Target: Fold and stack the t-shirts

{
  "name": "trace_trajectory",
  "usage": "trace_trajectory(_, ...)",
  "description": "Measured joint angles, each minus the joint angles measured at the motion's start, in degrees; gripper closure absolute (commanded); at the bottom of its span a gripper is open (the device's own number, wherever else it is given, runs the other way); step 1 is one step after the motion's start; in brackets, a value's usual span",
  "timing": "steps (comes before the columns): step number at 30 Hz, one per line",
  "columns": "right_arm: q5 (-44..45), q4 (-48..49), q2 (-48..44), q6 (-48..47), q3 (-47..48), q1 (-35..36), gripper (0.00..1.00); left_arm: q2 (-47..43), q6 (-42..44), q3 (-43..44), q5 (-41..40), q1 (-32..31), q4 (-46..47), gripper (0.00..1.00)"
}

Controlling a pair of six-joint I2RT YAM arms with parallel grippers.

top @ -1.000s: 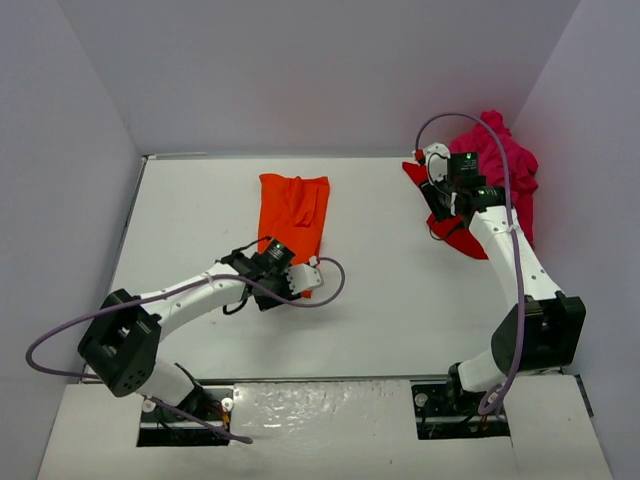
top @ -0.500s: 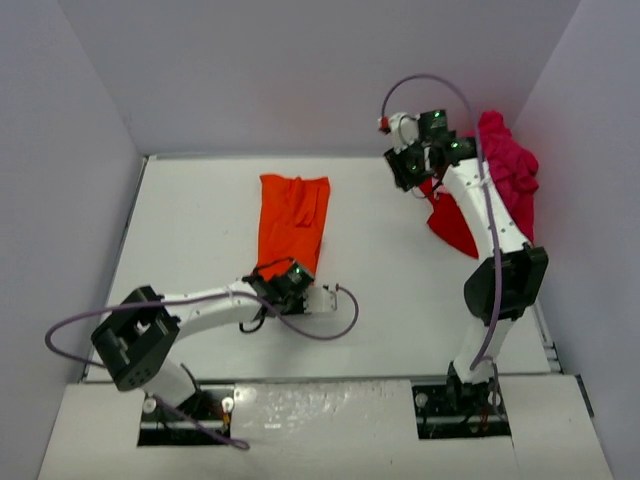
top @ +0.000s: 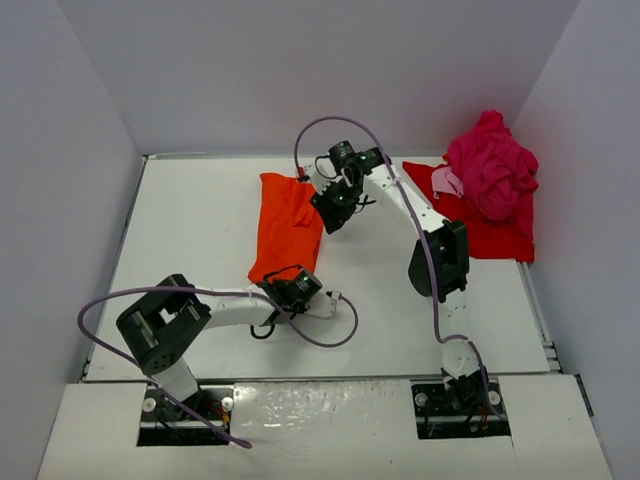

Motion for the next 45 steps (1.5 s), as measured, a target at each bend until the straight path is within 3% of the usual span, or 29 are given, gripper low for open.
trace_trajectory(1,0.0,-0.4,0.7,-0.1,-0.5,-0.2,0.69,0.0,0.2,0.0,0.0,0.0,0.0,0.79)
trace_trajectory(4,0.1,-0.8,0.9,-0.7,-2.6,-0.1,0.69,0.0,0.7,-0.3,-0.1,0.0,0.4,0.96)
trace_trajectory(6,0.3,-1.1,0.9,-1.1,-3.5,0.0,0.69,0.0,0.9,-0.5,-0.1,0.0,0.5,1.00)
trace_trajectory(10,2.5,-1.2,0.9,-1.4,-4.3,1.6,0.69,0.0,0.7,0.7,1.9,0.0,-4.4,1.00)
trace_trajectory(22,7.1,-1.1,0.9,-1.6,-5.3,7.1,0.70,-11.2,-6.6,15.4,18.5,-1.9,-37.7,1.00)
trace_trajectory(28,8.8,-1.1,0.9,-1.6,-5.2,8.0,0.72,-12.6,-8.0,23.9,22.7,-1.9,-48.5,1.00)
trace_trajectory(33,11.8,-0.3,0.7,-1.2,-4.9,8.1,0.73,-12.6,-7.7,30.1,22.2,-1.9,-51.2,1.00)
trace_trajectory(38,18.8,2.2,-1.2,0.9,-4.9,8.0,0.75,-8.8,-5.4,34.9,19.2,-1.9,-52.6,1.00)
trace_trajectory(45,40.1,11.1,-13.6,4.7,-10.6,7.1,0.75,-3.1,-3.8,40.6,16.9,-1.9,-52.5,1.00)
